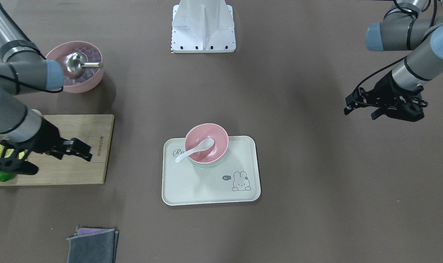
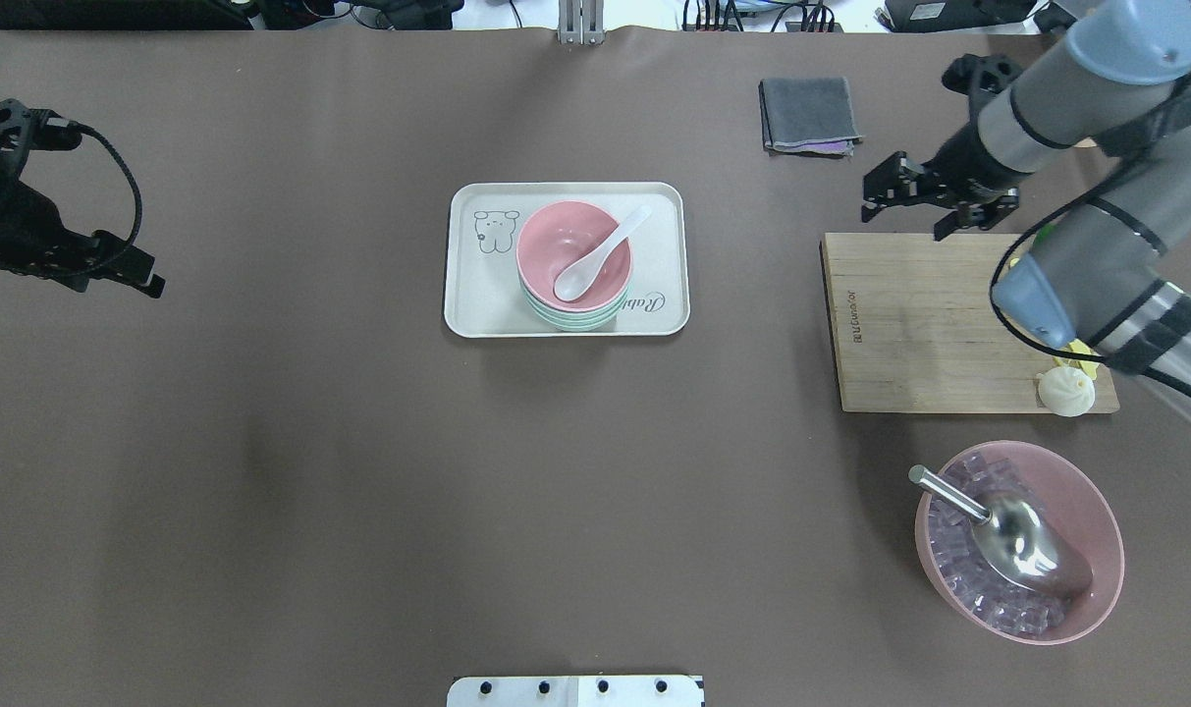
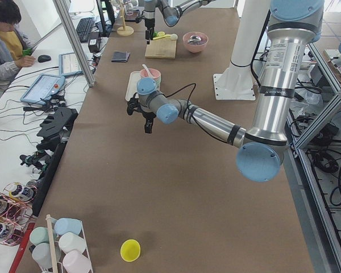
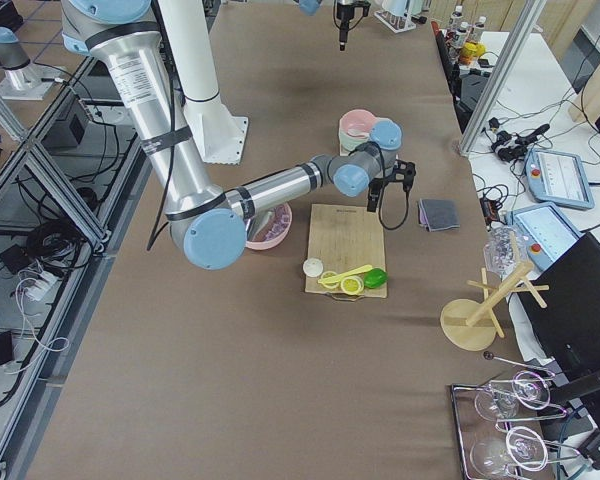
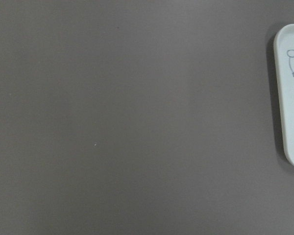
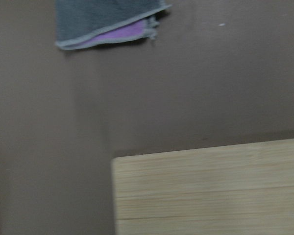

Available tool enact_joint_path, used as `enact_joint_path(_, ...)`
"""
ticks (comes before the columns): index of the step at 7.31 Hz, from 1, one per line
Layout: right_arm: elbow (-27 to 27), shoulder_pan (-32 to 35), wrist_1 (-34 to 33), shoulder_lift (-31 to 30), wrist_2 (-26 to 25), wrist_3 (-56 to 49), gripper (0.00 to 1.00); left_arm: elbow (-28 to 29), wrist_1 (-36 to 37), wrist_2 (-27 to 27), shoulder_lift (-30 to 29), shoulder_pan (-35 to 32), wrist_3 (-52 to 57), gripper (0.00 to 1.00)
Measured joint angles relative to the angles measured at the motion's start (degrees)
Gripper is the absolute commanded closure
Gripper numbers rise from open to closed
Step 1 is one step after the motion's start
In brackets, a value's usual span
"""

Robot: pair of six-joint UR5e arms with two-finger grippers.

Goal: Stack pink bowl on green and place spoon

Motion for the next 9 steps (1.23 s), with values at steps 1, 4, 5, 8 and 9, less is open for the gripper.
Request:
enact_joint_path(1, -0.63, 4.07, -0.32, -4.39, 0.18, -12.33, 0.0, 0.04, -0.06, -0.15, 4.0, -2.58, 7.6, 0.02)
enact_joint_path(4, -8.1, 15.34, -0.68, -9.07, 1.82, -41.83, 0.0, 3.03, 0.14, -0.22, 11.71, -12.89, 24.68, 0.02)
enact_joint_path(5, -9.15, 16.38, -0.69, -9.19, 2.96, -44.36, 0.0, 4.03, 0.42, -0.25, 12.38, -15.55, 26.99, 0.02)
enact_joint_path(8, -9.6, 18.08, -1.99, -9.17, 5.38, -45.66, 0.0, 5.39, 0.13, -0.47, 12.65, -17.23, 24.41, 0.02)
enact_joint_path(9, -9.55, 18.22, -2.73, -9.06, 5.64, -45.74, 0.0, 5.41, -0.01, -0.45, 12.6, -17.23, 24.02, 0.02)
